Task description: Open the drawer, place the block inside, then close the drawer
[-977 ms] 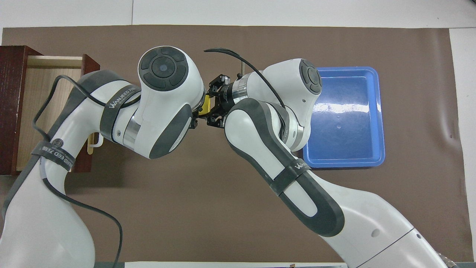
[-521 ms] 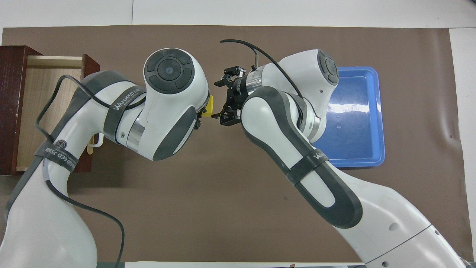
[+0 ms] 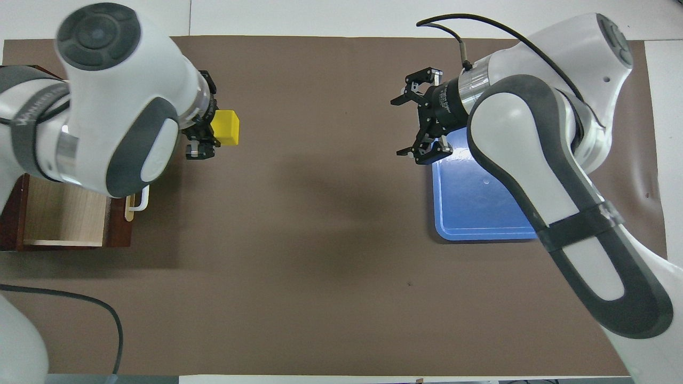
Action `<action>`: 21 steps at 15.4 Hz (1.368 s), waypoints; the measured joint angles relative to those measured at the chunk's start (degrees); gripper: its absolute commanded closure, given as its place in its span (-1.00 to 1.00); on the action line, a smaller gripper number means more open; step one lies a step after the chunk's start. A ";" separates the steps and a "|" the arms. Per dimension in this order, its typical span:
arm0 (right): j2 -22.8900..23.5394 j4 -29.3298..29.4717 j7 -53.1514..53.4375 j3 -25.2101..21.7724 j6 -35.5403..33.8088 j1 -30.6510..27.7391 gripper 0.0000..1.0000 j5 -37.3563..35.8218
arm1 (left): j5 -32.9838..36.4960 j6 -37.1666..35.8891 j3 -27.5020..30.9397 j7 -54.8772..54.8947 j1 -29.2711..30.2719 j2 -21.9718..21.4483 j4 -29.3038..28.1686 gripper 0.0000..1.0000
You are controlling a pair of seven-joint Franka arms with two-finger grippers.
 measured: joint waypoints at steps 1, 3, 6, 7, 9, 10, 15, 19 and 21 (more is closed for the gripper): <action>-1.72 -0.05 -3.07 0.00 -3.05 -0.87 -1.00 -2.90 | -1.13 -0.96 0.08 3.05 2.86 -1.32 0.02 1.00; -4.99 -0.24 -10.65 -0.02 -8.97 -2.50 -1.00 -8.31 | -2.72 -2.93 0.19 8.88 9.00 -3.81 -0.02 1.00; -9.34 -0.54 -23.89 -0.03 -16.07 -4.84 -1.00 -15.58 | -3.33 -4.23 0.24 17.27 16.29 -5.39 -0.61 1.00; -10.78 -0.59 -28.78 -0.03 -18.17 -5.47 -1.00 -18.09 | -3.40 -4.23 0.22 19.99 17.96 -5.51 -1.20 1.00; -13.81 -0.67 -38.95 -0.05 -22.16 -6.61 -1.00 -23.24 | -3.44 -3.84 0.20 24.84 21.01 -5.83 -3.25 1.00; -15.25 -0.70 -43.71 -0.06 -23.75 -7.01 -1.00 -25.67 | -3.45 -3.09 0.20 26.63 22.39 -6.05 -4.56 1.00; -20.18 -1.48 -64.51 -0.06 -27.53 -7.85 -1.00 -34.04 | -3.55 5.70 0.15 28.91 24.93 -6.60 -13.78 1.00; -20.39 -2.72 -80.93 -0.09 -27.49 -10.10 -1.00 -34.47 | -3.60 9.18 0.10 28.80 25.10 -6.86 -18.43 1.00; -20.40 -3.05 -82.03 -0.06 -26.12 -10.31 -1.00 -34.47 | -3.61 11.41 0.09 28.70 25.15 -7.74 -21.18 1.00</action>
